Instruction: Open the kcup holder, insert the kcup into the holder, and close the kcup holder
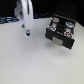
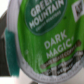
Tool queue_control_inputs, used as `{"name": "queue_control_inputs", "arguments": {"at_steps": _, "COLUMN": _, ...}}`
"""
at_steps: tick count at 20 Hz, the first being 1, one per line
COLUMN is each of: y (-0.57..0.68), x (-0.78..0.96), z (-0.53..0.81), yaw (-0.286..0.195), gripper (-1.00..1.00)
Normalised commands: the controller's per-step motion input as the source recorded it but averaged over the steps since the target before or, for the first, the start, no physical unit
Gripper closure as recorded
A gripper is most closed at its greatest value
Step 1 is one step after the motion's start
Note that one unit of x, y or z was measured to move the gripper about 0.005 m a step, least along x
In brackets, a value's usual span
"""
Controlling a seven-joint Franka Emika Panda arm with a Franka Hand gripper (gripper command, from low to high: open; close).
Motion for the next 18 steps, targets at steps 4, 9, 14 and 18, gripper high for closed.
{"name": "queue_control_inputs", "arguments": {"at_steps": 4, "y": 0.65, "x": 0.12, "z": 0.58, "yaw": 0.014, "gripper": 1.0}}
{"name": "queue_control_inputs", "arguments": {"at_steps": 9, "y": 0.6, "x": 0.14, "z": 0.38, "yaw": 0.011, "gripper": 1.0}}
{"name": "queue_control_inputs", "arguments": {"at_steps": 14, "y": 0.66, "x": 0.21, "z": 0.36, "yaw": 0.006, "gripper": 1.0}}
{"name": "queue_control_inputs", "arguments": {"at_steps": 18, "y": 0.66, "x": 0.3, "z": 0.31, "yaw": 0.002, "gripper": 1.0}}
